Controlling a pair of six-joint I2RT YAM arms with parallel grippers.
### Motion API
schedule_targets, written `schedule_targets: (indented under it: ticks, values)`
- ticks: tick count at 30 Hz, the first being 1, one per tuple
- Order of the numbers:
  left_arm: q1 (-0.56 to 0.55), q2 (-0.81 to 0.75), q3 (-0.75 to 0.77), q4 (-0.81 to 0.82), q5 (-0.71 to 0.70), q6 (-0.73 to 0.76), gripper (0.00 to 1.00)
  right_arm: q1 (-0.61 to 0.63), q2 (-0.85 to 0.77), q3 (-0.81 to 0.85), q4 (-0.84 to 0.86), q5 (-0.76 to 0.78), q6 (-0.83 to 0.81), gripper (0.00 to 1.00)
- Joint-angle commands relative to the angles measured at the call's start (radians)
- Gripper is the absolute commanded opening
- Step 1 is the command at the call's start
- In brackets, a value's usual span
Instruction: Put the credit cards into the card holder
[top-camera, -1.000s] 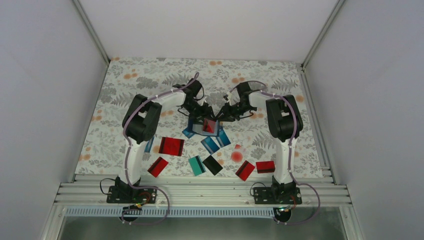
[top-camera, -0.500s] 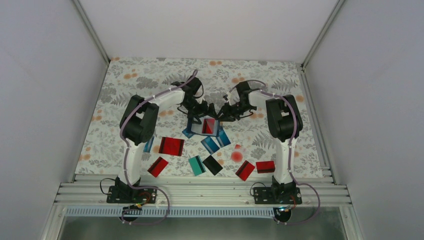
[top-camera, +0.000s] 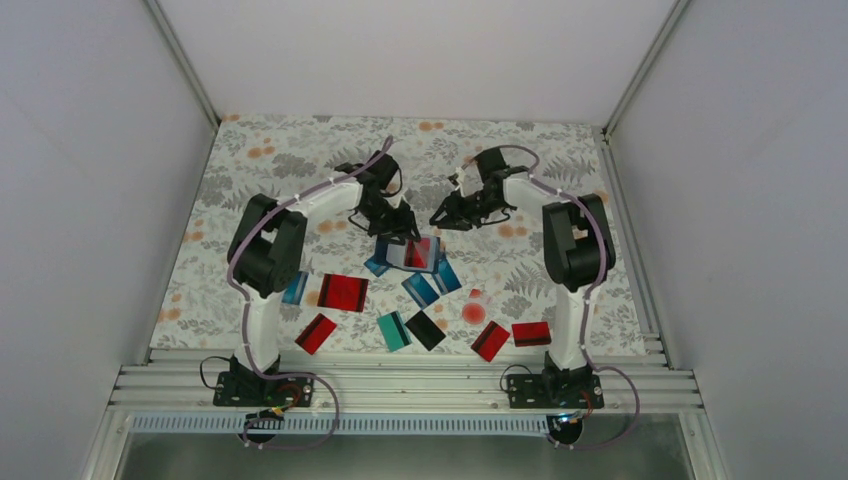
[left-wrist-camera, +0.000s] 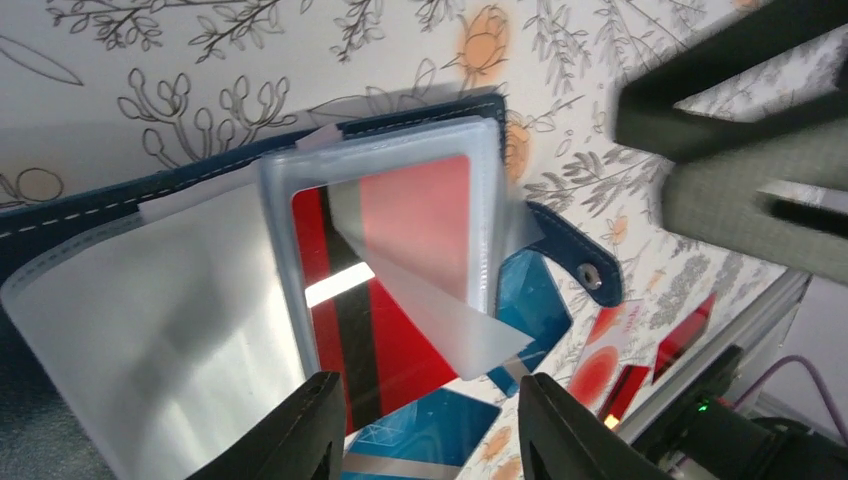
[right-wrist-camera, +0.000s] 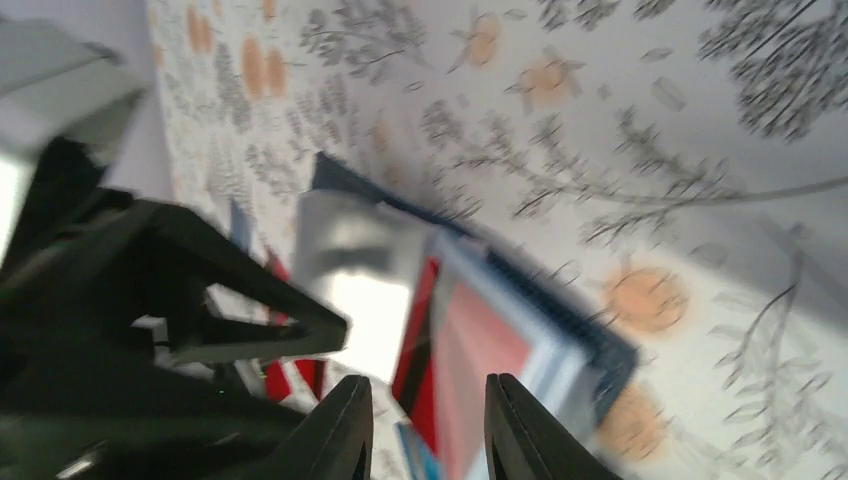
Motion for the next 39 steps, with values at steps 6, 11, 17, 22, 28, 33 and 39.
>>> schedule_targets:
  ticks: [6,11,17,22,28,33,39]
  values:
    - [0.005,0.026,-0.031,-0.005,-0.022,0.079,0.14,0.061,-0.169,-0.181,0.13,-0.05,0.215,0.3]
    - [0.005,0.056,-0.042,-0.004,-0.032,0.1,0.03,0.063,-0.143,-0.192,0.129,-0.023,0.219,0.29]
    - [0.005,0.088,-0.042,0.0,-0.026,0.118,0.02,0.063,-0.125,-0.192,0.127,-0.001,0.22,0.29]
    - [0.006,0.117,-0.036,0.002,-0.016,0.129,0.02,0.064,-0.117,-0.185,0.12,0.003,0.22,0.29]
    - [0.009,0.14,-0.047,0.007,-0.026,0.137,0.02,0.08,-0.096,-0.194,0.122,0.006,0.212,0.32]
    - [0.016,0.149,-0.054,0.013,-0.02,0.148,0.02,0.093,-0.078,-0.187,0.127,0.017,0.215,0.35]
    - [0.018,0.154,-0.055,0.011,-0.016,0.158,0.02,0.107,-0.056,-0.179,0.13,0.029,0.221,0.38]
